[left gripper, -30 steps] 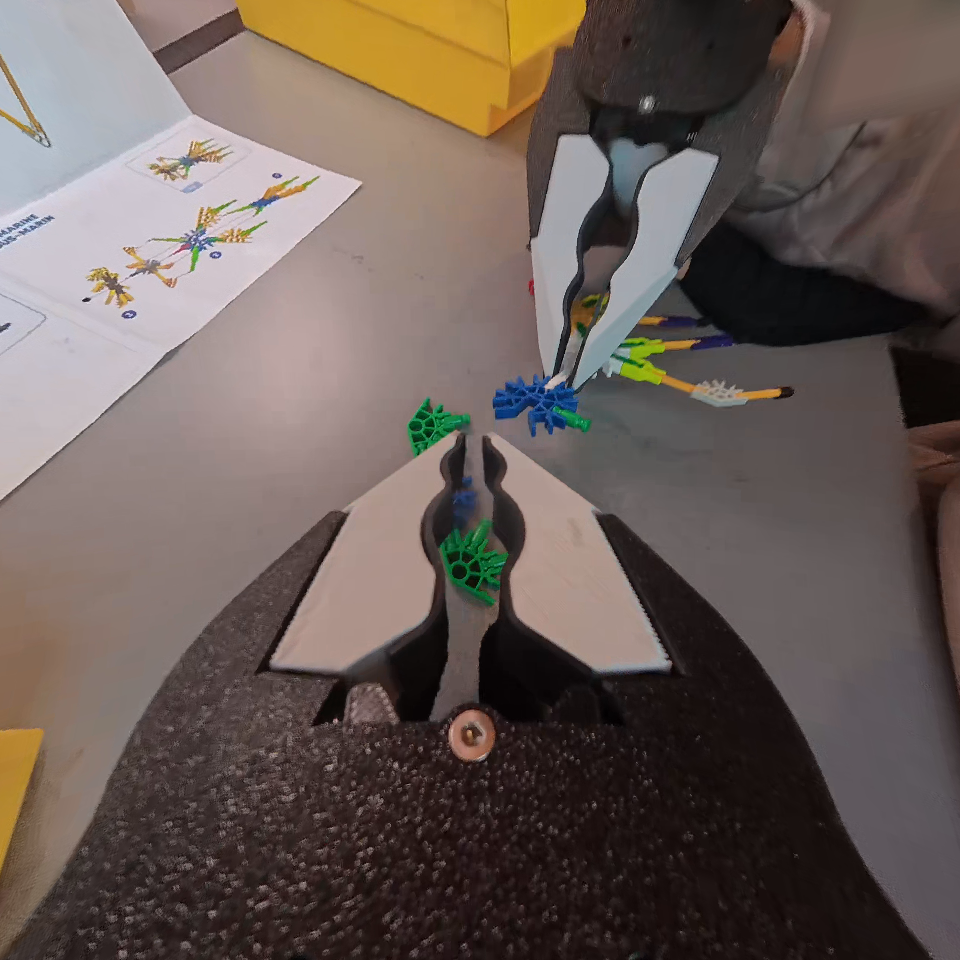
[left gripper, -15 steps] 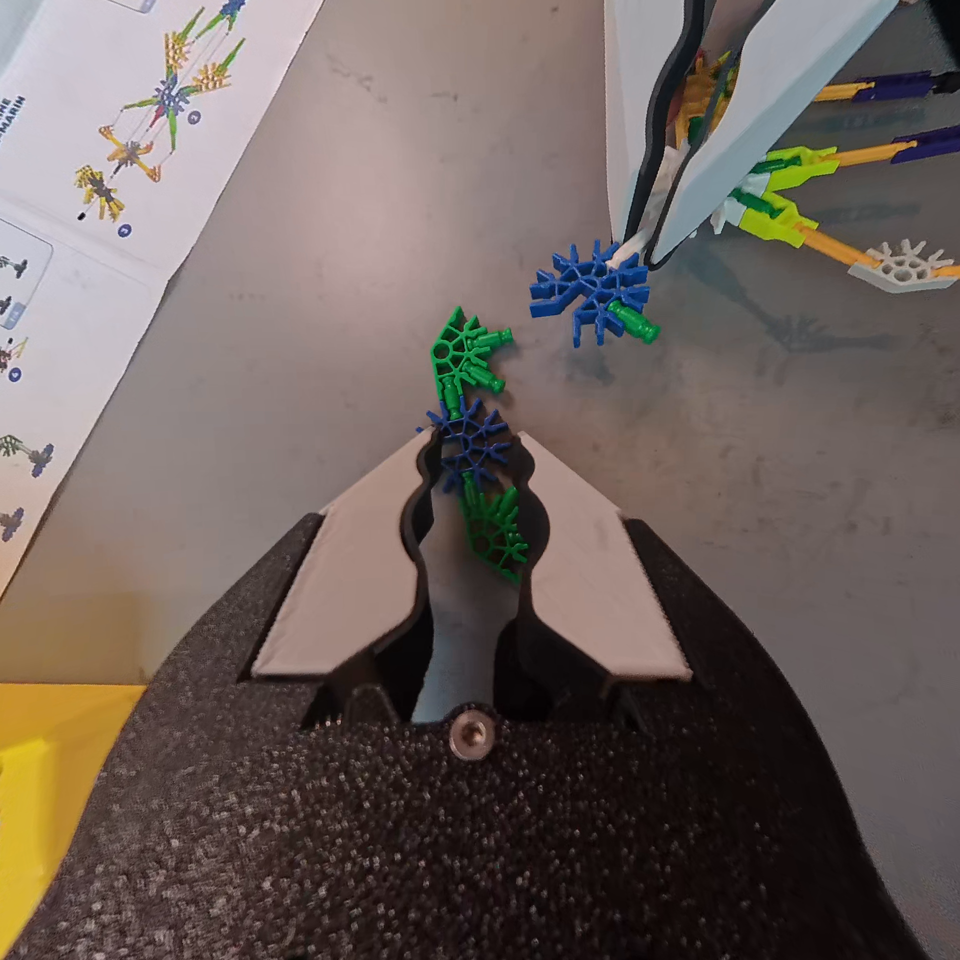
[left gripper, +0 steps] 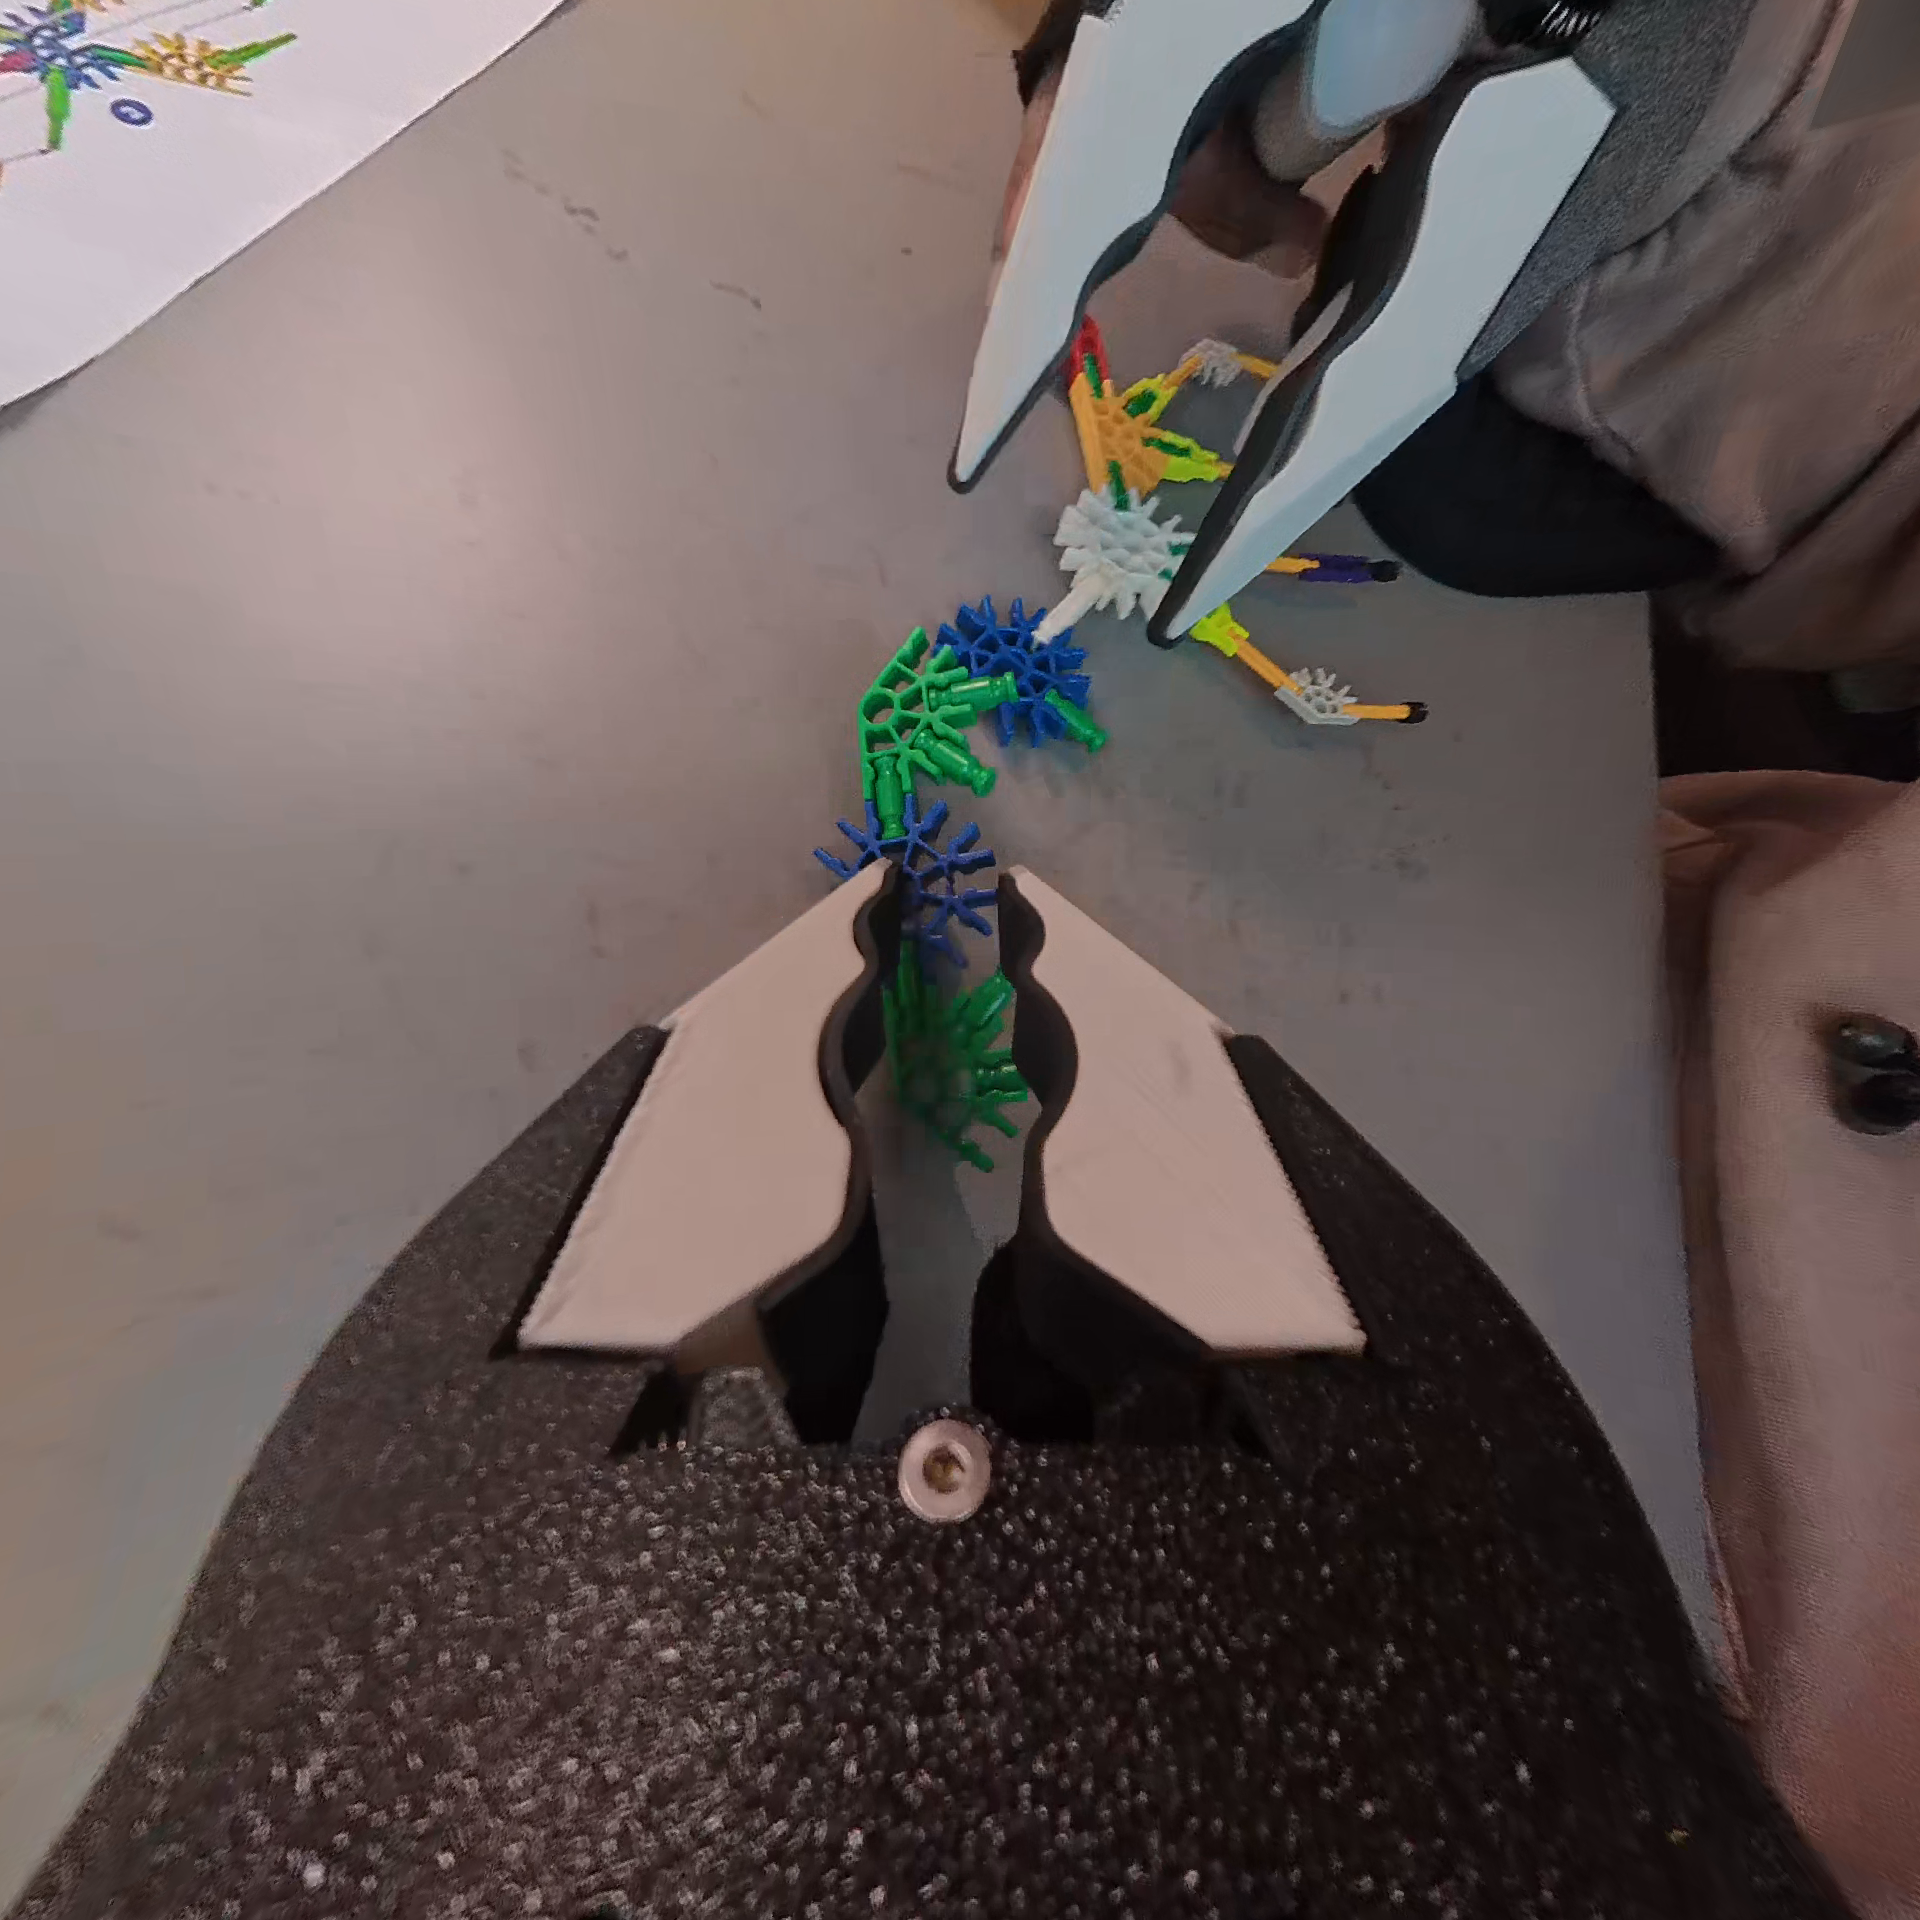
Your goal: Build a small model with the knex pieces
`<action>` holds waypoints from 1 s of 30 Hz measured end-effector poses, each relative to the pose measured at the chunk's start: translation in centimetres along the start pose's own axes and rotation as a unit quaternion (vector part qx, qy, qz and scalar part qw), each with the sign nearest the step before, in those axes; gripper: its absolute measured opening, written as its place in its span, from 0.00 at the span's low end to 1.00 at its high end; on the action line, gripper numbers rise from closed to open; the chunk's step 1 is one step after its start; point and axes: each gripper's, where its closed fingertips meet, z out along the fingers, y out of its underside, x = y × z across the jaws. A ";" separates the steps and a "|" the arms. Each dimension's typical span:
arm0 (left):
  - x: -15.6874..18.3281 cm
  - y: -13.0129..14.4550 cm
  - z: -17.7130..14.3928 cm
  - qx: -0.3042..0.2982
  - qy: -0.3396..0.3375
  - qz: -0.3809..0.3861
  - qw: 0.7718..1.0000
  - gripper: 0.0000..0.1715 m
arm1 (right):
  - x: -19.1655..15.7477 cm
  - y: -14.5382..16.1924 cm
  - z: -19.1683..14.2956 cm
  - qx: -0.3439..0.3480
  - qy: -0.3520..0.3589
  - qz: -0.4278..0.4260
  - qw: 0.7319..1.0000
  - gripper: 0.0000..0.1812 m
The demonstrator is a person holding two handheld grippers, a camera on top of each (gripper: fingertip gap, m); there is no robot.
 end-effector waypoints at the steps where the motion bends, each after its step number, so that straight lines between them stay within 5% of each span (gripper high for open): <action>1: 0.8 -0.4 -0.1 0.013 0.029 -0.009 0.999 0.10 | -0.1 -0.4 0.1 0.007 0.012 -0.028 1.000 0.25; 4: 2.8 -1.5 -0.6 0.050 0.109 -0.035 0.992 0.10 | -1.0 -1.4 1.0 0.014 0.033 -0.111 0.993 0.24; 6: 4.0 -1.8 -0.7 0.060 0.149 -0.043 0.986 0.10 | -1.4 -2.2 1.2 0.025 0.045 -0.144 0.988 0.06; 8: 4.2 -2.0 -1.0 0.068 0.154 -0.042 0.985 0.10 | -1.9 -2.0 0.9 0.019 0.023 -0.130 0.991 0.04; 10: 3.6 -2.5 -1.3 0.079 0.120 -0.023 0.989 0.07 | -1.9 -2.0 0.4 0.027 -0.008 -0.065 0.997 0.03; 13: 3.8 -2.7 -1.2 0.060 0.062 0.049 0.995 0.15 | -1.9 -1.7 -0.2 0.020 -0.051 0.016 0.998 0.02; 21: 4.5 -2.2 0.5 0.016 0.001 0.146 0.989 0.04 | -3.2 -2.4 -0.4 0.019 -0.085 0.038 0.995 0.03; 25: 3.8 -4.3 -1.5 0.106 0.029 0.082 0.991 0.03 | -0.2 -4.2 -2.0 0.080 -0.018 0.069 0.994 0.08; 28: 2.2 -6.3 -3.7 0.194 0.036 0.031 0.980 0.03 | 0.9 -1.3 -2.4 -0.006 0.030 0.047 0.998 0.11; 30: 1.6 -7.0 -4.7 0.232 0.041 0.008 0.972 0.03 | -0.6 1.2 -1.7 -0.080 -0.006 0.058 0.995 0.13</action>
